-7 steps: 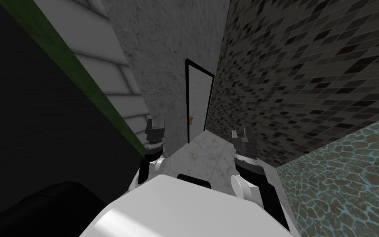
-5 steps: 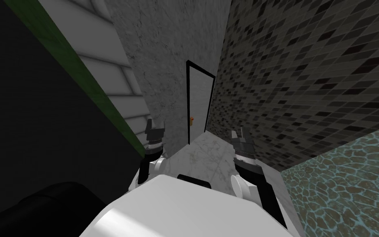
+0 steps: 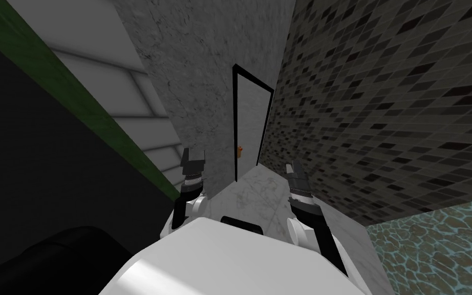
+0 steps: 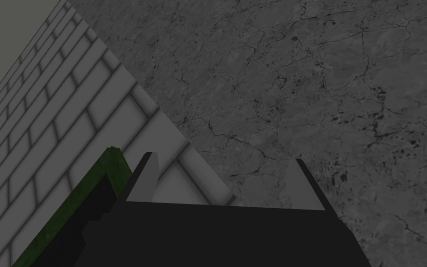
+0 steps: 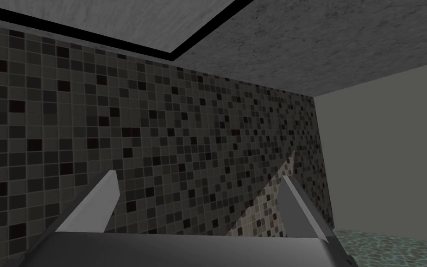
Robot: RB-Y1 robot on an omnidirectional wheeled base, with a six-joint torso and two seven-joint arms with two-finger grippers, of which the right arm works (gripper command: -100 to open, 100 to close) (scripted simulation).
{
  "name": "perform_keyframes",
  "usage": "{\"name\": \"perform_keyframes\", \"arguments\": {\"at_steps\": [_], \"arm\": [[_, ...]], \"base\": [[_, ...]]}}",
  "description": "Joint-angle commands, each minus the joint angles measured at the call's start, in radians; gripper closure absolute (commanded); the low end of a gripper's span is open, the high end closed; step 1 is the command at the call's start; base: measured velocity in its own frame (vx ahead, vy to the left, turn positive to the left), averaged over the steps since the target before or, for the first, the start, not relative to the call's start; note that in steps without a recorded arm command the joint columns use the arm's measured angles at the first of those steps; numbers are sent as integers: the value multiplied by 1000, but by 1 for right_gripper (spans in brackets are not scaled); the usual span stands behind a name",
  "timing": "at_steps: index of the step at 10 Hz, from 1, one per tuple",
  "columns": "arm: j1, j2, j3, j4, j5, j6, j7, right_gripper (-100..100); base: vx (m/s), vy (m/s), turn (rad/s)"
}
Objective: Pull the door open
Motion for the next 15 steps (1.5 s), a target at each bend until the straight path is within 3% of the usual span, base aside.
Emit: {"name": "perform_keyframes", "arguments": {"at_steps": [1, 15], "arm": [[-5, -4, -2, 24, 30, -15, 10, -100], [-48, -45, -39, 220, 311, -114, 87, -100]], "base": [[107, 10, 54], [97, 5, 62]]}}
